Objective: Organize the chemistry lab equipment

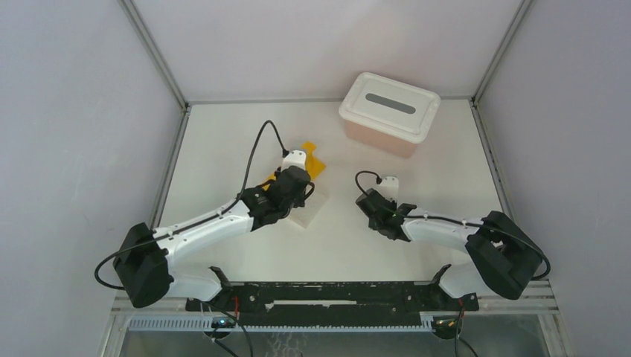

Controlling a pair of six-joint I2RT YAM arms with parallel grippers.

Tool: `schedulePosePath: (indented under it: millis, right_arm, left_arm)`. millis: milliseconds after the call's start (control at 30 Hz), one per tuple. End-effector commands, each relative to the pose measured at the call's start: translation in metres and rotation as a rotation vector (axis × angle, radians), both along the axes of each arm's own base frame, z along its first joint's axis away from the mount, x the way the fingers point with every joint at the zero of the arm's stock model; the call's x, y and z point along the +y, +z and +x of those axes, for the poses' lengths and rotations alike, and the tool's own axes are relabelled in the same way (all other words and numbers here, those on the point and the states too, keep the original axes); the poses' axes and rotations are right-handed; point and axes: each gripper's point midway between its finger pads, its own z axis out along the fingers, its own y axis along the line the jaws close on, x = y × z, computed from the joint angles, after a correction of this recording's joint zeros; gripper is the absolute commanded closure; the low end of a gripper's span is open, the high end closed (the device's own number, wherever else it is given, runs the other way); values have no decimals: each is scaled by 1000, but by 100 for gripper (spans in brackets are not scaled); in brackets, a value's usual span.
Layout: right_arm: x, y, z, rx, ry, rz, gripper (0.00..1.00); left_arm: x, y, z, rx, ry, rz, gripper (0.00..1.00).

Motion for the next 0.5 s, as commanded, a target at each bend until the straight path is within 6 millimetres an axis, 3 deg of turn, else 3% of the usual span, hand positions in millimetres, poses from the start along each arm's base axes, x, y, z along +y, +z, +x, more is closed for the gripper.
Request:
schedulePosePath:
  millis: [0,233,467]
  right_arm:
    - [13,28,2,-83,62,25,92]
    - [51,86,-4,-277,247,98,92]
    - [85,150,-31,-461,454,227,92]
  left_arm:
    - [-9,51,2,-54,8,-103,58]
    - [-21,75,-11,0,-57,-168,55]
    - [-28,106,-25,49,-123,-246,51]
